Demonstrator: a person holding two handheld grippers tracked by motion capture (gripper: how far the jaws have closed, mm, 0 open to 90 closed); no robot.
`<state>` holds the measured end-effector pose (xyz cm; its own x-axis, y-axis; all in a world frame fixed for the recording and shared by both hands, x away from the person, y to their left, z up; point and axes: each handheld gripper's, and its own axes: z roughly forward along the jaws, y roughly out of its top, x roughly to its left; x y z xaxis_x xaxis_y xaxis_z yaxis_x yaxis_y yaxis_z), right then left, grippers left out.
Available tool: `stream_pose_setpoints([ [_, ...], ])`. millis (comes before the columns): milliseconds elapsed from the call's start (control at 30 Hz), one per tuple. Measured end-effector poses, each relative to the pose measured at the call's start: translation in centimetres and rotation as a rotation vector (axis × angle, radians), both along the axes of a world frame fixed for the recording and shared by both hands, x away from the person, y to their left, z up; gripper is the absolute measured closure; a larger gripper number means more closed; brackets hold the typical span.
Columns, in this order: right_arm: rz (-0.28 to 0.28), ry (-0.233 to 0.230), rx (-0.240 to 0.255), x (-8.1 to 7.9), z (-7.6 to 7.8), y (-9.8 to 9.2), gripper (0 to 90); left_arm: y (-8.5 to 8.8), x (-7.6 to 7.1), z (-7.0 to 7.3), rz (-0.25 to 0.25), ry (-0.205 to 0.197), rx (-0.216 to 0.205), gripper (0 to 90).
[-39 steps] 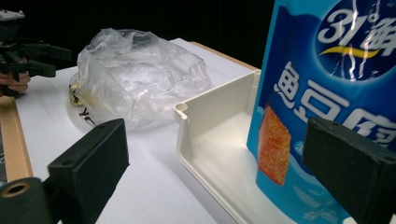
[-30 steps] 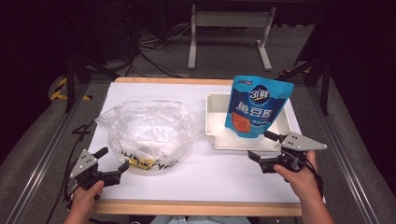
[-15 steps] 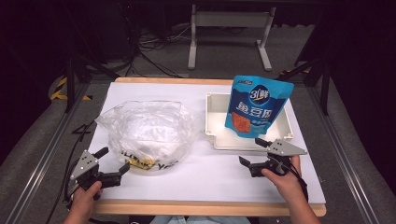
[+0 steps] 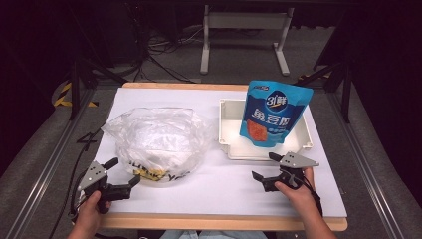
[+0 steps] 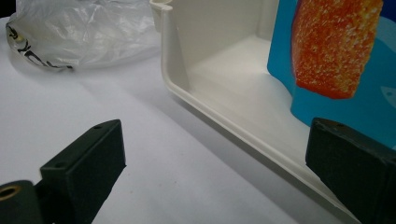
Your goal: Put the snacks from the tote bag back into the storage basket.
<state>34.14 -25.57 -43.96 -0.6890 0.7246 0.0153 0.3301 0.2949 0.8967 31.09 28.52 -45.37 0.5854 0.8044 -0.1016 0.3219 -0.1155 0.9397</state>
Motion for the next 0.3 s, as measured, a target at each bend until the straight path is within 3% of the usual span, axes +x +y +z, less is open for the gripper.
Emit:
stream_pose_setpoints([
  [300, -0.027, -0.002, -0.012, 0.07, -0.05, -0.11, 5.0, 0.19, 0.11, -0.25, 0.015, -0.005, -0.029, 0.3],
])
